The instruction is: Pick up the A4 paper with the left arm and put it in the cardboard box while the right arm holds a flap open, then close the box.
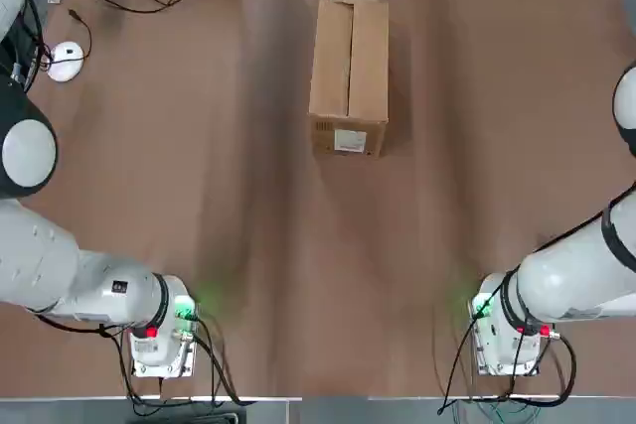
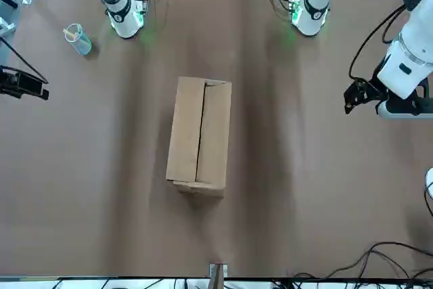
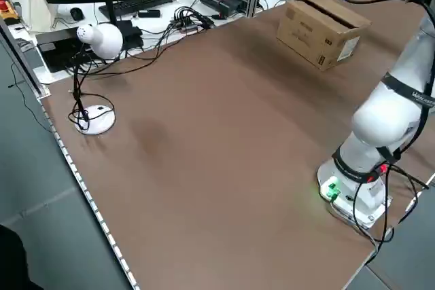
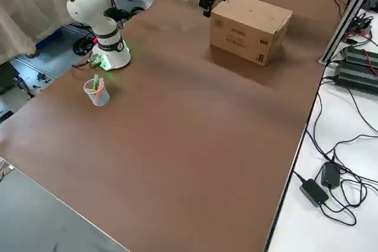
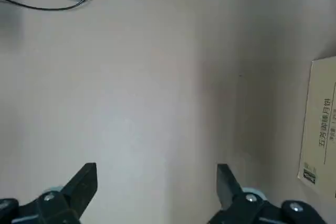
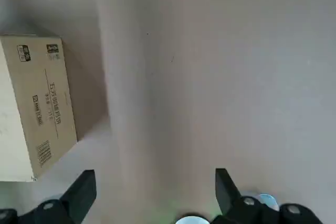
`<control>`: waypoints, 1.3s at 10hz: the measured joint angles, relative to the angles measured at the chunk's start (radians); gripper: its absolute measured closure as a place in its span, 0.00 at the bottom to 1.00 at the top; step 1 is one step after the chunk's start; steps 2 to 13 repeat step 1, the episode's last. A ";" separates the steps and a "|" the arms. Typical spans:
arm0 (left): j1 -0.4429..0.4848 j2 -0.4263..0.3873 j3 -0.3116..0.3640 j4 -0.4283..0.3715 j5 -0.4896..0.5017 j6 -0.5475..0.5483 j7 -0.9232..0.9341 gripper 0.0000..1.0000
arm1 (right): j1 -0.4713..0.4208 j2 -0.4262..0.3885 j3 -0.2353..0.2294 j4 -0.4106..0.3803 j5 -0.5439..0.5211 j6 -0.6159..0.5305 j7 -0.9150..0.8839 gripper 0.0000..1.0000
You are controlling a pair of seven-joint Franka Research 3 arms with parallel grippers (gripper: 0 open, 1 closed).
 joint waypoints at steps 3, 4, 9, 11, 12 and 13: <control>0.000 0.000 0.000 0.000 0.000 0.000 0.000 0.00 | 0.000 0.000 0.000 0.000 0.000 0.000 0.000 0.00; 0.000 0.000 0.000 0.000 0.000 0.000 0.000 0.00 | 0.000 0.000 0.000 0.000 0.000 0.000 0.000 0.00; 0.000 0.000 0.000 0.000 0.000 0.000 0.000 0.00 | 0.000 0.000 0.000 0.000 0.000 0.000 0.000 0.00; 0.000 0.000 0.000 0.000 0.000 0.000 0.000 0.00 | 0.000 0.000 0.000 0.000 0.000 0.000 0.000 0.00; 0.000 0.000 0.000 0.000 0.000 0.000 0.000 0.00 | 0.000 0.000 0.000 0.000 0.000 0.000 0.000 0.00; 0.000 0.000 0.000 0.000 0.000 0.000 0.000 0.00 | 0.000 0.000 0.000 0.000 0.000 0.000 0.000 0.00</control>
